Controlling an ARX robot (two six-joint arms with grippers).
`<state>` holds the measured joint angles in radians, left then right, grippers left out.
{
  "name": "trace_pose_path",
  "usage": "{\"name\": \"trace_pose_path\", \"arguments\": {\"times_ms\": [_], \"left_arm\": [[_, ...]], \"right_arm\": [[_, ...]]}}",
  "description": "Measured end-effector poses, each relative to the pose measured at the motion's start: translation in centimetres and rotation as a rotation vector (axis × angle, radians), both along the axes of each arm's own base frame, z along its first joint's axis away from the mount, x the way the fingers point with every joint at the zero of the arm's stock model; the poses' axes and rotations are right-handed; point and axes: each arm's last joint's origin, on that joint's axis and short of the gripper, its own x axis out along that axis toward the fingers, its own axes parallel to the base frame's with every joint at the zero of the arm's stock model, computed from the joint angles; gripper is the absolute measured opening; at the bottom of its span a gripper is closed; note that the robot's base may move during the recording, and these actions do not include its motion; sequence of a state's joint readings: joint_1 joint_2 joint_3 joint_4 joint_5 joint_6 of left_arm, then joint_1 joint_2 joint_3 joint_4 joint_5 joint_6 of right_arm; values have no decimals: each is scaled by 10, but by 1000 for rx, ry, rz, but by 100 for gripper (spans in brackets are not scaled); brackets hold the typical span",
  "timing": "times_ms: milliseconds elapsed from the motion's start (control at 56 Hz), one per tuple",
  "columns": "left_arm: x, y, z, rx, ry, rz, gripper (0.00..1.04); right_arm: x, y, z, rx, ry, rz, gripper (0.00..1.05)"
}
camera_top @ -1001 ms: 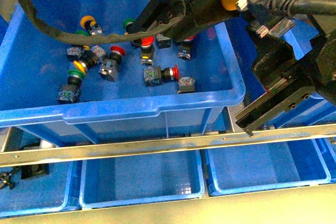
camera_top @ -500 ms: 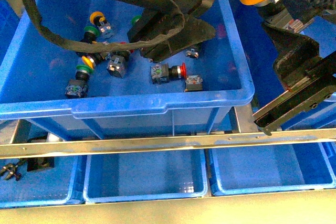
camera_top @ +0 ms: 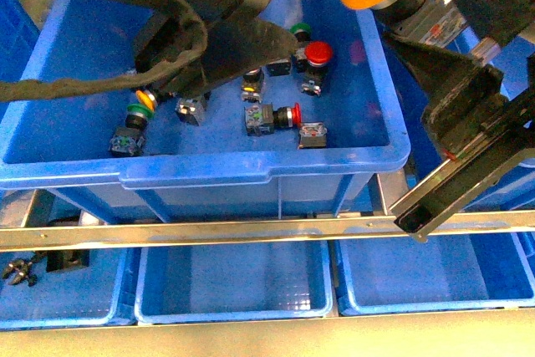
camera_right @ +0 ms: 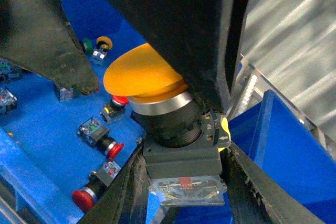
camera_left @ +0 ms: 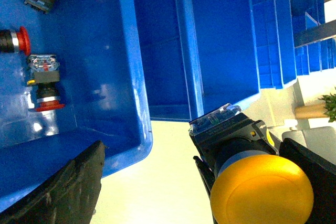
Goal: Pick red and yellow buttons and place in box
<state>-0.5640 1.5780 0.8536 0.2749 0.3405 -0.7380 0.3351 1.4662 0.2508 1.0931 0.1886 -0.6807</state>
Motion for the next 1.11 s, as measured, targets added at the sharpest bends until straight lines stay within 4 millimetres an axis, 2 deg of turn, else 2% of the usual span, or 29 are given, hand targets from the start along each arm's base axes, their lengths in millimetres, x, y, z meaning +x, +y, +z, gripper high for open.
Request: {"name": "trace_pose_path", "arguments": {"times_ms": [268, 411, 715, 911, 1108], "left_arm": [[13, 22, -8, 45, -32, 6, 97], [20, 26, -8, 44, -23, -5, 97], [32, 19, -7, 59, -19, -13, 97], [41, 12, -16, 93, -28, -12, 97], [42, 4, -17, 122, -83, -14, 97]], "right_arm": [[10, -5, -1, -22, 12, 27, 32], [12, -7, 0, -32, 14, 24, 32], [12, -11, -2, -46, 19, -9, 32], [7, -14, -7, -53, 39, -49, 32], [1, -19, -10, -53, 50, -72, 32]]}}
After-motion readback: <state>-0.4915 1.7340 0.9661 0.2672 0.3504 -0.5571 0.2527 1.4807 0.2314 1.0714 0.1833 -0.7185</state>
